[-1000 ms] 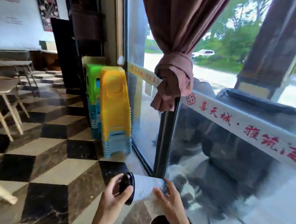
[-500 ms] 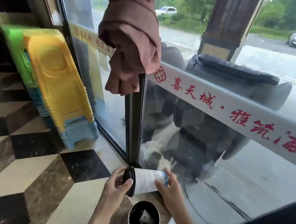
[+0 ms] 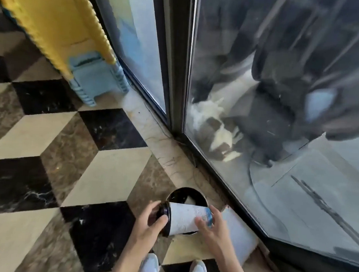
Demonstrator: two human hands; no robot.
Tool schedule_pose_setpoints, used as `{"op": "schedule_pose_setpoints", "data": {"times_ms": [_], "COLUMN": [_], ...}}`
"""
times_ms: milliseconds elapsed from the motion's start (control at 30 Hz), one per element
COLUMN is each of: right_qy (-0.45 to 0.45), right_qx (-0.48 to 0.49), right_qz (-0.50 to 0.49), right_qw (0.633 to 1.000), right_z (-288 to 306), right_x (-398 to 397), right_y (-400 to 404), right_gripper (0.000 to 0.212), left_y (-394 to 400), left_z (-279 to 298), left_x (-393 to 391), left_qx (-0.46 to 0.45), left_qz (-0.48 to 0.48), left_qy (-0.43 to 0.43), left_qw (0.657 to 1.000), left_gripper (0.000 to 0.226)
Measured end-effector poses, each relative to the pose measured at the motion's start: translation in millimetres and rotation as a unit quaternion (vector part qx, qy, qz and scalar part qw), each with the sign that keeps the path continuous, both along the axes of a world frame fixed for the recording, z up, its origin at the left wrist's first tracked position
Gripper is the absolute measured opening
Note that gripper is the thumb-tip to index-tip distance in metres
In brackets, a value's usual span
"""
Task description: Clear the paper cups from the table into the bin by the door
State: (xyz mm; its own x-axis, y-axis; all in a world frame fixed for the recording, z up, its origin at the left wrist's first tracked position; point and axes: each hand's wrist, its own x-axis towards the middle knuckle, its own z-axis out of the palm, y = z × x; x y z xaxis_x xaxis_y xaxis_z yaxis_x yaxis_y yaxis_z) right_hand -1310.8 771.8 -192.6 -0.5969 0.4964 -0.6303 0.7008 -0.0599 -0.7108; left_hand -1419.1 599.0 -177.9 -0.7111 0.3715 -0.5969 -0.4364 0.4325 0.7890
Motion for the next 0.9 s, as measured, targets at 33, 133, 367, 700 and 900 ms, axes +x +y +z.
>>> {"op": "schedule_pose_setpoints", "data": {"times_ms": [33,133,367,700,900], "right_qy": [-0.019,-0.052,-0.089,-0.093,-0.007], "right_qx": [-0.016,-0.046,-0.061,0.001,0.009], "right_qz": [-0.001,0.0,-0.013,0.009,-0.02], "right_qw": [1.0,0.998,0.994,0.996,1.0], "right_z": [-28,-109,-256,-306,-252], "right_x": [1,3,1,15,0], "right_y": [-4,-11,-8,-10,4], "right_gripper": [0.067,0.073,0.067,0.069,0.063], "left_y": [-3,-5,3,0,2], "left_z": [-29,-106,-251,-300,-250], "left_x": [2,0,-2,16,2], "left_qx": [-0.016,-0.051,-0.074,-0.09,-0.074], "left_qz": [0.005,0.007,0.008,-0.036,-0.034], "left_qy": [-0.01,-0.025,-0.054,-0.039,0.026], "left_qw": [1.0,0.998,0.996,0.995,0.996], "left_gripper": [0.039,0.037,0.047,0.048,0.057]}}
